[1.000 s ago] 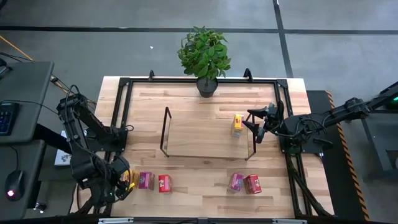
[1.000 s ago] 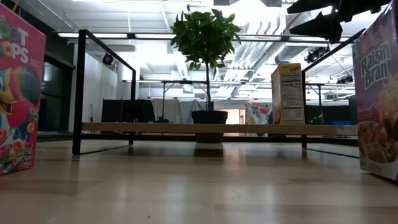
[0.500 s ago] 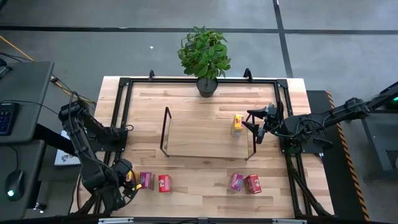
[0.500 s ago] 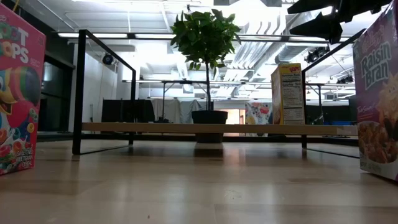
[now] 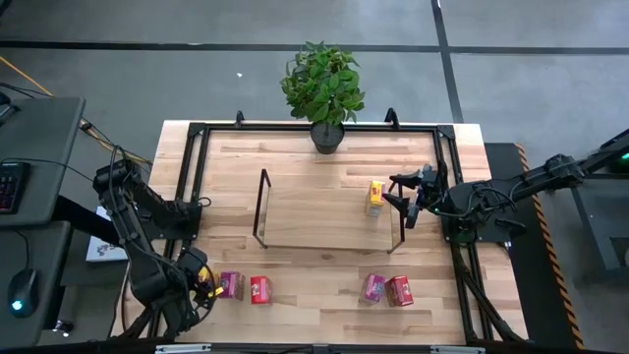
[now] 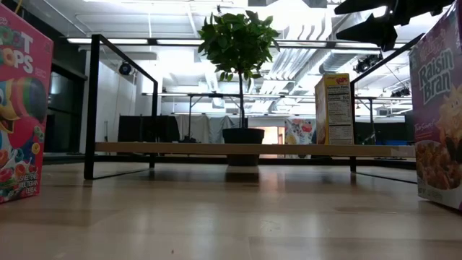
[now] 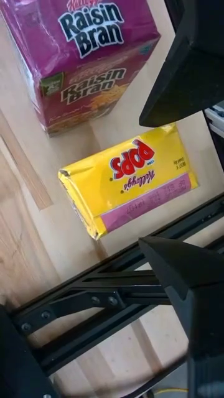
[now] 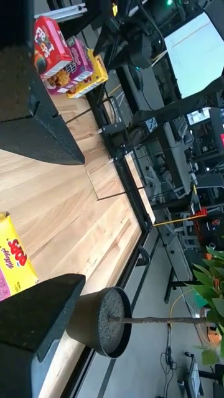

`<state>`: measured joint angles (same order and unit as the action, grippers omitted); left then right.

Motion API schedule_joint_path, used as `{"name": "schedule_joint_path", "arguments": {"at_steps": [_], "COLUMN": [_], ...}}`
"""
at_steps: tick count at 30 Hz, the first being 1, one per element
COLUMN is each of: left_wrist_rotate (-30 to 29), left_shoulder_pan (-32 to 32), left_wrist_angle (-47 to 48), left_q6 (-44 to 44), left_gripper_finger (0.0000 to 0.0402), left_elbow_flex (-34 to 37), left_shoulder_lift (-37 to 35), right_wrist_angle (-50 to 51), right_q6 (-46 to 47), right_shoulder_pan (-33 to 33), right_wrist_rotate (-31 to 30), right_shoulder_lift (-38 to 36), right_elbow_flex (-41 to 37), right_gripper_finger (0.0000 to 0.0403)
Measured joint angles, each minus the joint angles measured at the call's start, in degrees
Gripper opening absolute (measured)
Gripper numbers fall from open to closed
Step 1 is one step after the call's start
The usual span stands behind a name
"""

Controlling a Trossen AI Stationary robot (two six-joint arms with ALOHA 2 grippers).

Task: Stack cereal on shelf
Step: Put the yellow cereal box on the shelf aligned with the other yellow cereal box

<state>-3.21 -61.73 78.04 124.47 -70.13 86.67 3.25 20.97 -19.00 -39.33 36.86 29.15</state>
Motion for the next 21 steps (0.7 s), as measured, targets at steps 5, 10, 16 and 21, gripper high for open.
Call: {"name": "schedule_joint_path", "arguments": {"at_steps": [5,10,16,21], "left_wrist_rotate": [-0.3,-1.8,-1.6,-1.6], "left_shoulder_pan": [0.0,0.0,0.0,0.0], "left_wrist_angle": [0.0,0.0,-4.8,-8.1], "left_q6": [1.7,2.5,2.6,2.5], "left_gripper_finger": [0.0296,0.0296,0.0296,0.0296], "left_elbow_flex": [0.0,0.0,3.4,6.8], "left_shoulder_lift": [0.0,0.0,0.0,0.0], "right_wrist_angle": [0.5,0.8,0.8,0.8], "right_q6": [0.0,0.0,0.0,0.0], "right_shoulder_pan": [0.0,0.0,0.0,0.0], "right_wrist_rotate": [0.2,0.2,0.4,0.5], "right_shoulder_lift": [0.0,0.0,0.0,0.0], "right_elbow_flex": [0.0,0.0,0.0,0.0], "right_gripper_finger": [0.0293,0.0293,0.0293,0.0293]}}
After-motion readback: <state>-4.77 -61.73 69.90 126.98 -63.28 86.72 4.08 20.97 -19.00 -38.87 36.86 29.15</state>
